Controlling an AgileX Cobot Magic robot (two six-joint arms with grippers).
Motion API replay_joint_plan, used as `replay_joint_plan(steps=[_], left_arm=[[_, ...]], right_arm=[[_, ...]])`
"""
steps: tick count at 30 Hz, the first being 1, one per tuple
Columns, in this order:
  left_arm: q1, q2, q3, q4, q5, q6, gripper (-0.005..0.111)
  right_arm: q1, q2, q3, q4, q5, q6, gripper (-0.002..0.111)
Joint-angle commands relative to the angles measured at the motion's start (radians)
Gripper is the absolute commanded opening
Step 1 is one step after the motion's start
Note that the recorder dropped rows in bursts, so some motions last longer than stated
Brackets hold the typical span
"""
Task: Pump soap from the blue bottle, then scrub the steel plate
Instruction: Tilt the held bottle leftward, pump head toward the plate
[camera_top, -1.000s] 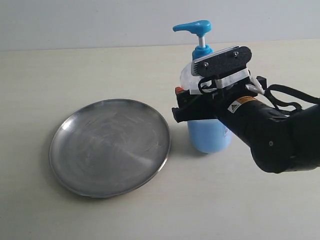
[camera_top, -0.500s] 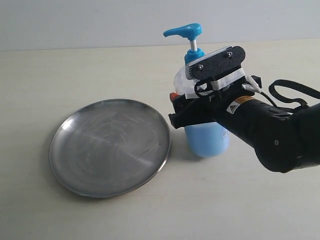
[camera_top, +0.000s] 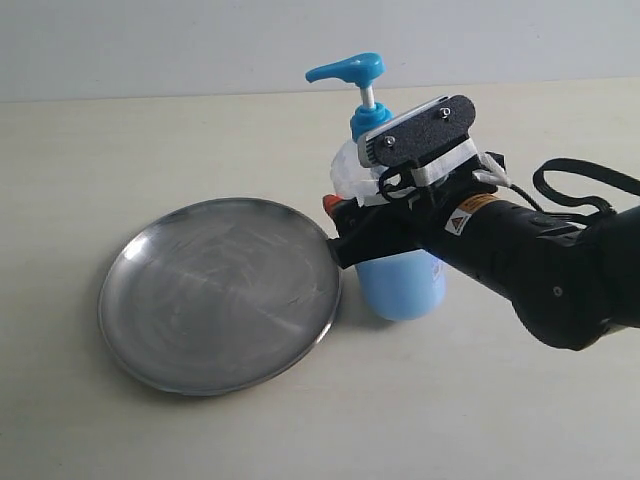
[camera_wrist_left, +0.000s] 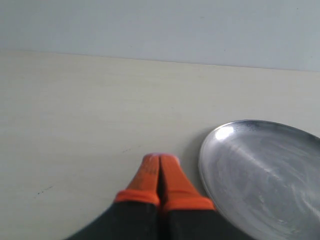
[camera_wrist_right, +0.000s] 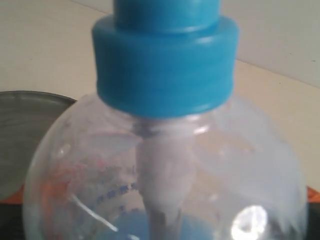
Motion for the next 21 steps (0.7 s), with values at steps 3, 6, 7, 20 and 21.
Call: replay_joint_plan(steps=[3,6,7,20,21], left_arm=[[0.004,-0.005,0.003,-0.005,-0.008,0.002,0.0],[0.004,-0.005,0.003,-0.005,-0.008,0.002,0.0],[0.004,-0.005,0.003,-0.005,-0.008,0.002,0.0],[0.004,-0.005,0.003,-0.005,-0.008,0.002,0.0],[0.004,-0.005,0.003,-0.005,-0.008,0.002,0.0]], right_arm=[[-0.004,-0.012,-0.005,-0.02,0.022,0.004,0.0],[0.006,-0.012,-0.005,0.008,0.031,-0.015,0.0],[0.015,-0.012,-0.005,0.036,0.025,-0.044,0.0],[0.066,-0.012,-0.02,0.163,0.033,-0.167,0.0],[0.066,-0.012,-0.028,0.163,0.053,-0.173,0.0]])
